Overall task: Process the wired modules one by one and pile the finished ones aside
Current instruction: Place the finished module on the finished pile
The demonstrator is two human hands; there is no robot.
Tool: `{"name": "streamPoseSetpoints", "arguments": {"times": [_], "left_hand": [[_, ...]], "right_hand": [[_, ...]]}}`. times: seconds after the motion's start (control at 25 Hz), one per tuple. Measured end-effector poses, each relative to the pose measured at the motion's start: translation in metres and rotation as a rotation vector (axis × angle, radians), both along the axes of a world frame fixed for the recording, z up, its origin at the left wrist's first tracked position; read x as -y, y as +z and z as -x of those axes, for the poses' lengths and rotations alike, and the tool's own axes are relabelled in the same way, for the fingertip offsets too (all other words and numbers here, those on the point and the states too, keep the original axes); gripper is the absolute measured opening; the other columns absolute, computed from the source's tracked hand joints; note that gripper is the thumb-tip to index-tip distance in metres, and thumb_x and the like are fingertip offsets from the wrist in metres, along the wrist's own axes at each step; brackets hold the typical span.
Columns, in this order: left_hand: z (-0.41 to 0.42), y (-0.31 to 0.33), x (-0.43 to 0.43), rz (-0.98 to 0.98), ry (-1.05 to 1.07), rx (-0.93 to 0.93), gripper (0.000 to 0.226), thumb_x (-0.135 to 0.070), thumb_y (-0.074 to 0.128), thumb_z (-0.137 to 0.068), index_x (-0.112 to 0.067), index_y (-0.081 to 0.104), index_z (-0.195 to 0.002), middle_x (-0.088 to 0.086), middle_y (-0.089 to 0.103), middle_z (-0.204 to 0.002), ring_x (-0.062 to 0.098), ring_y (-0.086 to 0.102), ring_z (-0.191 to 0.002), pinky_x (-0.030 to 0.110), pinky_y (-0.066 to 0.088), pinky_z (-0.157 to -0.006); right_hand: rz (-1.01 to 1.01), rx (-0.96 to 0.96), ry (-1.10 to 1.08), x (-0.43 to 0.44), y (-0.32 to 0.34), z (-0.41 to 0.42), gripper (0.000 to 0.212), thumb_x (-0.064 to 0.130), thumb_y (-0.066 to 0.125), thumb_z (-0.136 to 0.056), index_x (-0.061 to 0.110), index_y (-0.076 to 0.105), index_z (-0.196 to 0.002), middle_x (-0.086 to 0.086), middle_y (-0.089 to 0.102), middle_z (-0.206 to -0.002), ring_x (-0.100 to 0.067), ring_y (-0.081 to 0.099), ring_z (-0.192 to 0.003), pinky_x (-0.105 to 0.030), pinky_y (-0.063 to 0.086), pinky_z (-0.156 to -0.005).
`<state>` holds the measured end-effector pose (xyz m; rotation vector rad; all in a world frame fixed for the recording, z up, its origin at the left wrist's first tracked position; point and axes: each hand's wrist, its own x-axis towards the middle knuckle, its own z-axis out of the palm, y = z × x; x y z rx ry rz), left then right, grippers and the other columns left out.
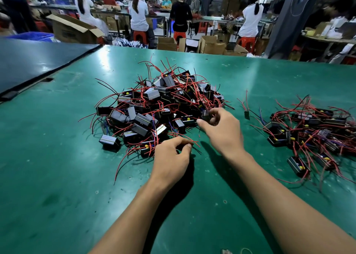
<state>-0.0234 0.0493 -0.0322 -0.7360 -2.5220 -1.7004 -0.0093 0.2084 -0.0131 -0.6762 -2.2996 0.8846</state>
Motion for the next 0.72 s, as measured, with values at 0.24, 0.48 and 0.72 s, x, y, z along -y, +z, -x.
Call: {"name": "streamPoseSetpoints", "arguments": {"times": [0.24, 0.48, 0.72], "left_hand": [[0.000, -0.001, 0.003, -0.004, -0.012, 0.016, 0.013, -0.015, 0.065, -0.090, -0.018, 0.077, -0.093, -0.016, 0.068, -0.079, -0.013, 0.056, -0.067, 0.002, 0.038, -0.065], [-0.001, 0.000, 0.004, 0.011, -0.016, 0.023, 0.014, -0.017, 0.064, -0.092, -0.019, 0.077, -0.096, -0.016, 0.068, -0.082, -0.012, 0.057, -0.071, 0.001, 0.039, -0.066], [-0.005, 0.007, 0.004, -0.033, -0.024, 0.060, 0.013, -0.016, 0.063, -0.093, -0.016, 0.076, -0.095, -0.007, 0.073, -0.081, 0.000, 0.063, -0.068, 0.009, 0.046, -0.065]], "right_hand": [[-0.016, 0.130, -0.266, -0.017, -0.004, 0.028, 0.043, 0.055, 0.069, -0.082, 0.027, 0.055, -0.111, 0.001, 0.068, -0.107, -0.026, 0.063, -0.102, -0.033, 0.035, -0.076], [0.373, -0.192, -0.265, -0.049, 0.014, 0.012, 0.024, 0.043, 0.076, -0.072, 0.022, 0.066, -0.080, -0.001, 0.073, -0.089, -0.025, 0.066, -0.085, -0.033, 0.049, -0.070], [0.493, -0.485, 0.074, -0.044, 0.050, -0.027, 0.011, 0.023, 0.075, -0.086, 0.024, 0.065, -0.092, 0.004, 0.071, -0.086, -0.011, 0.069, -0.072, -0.022, 0.049, -0.059]]}}
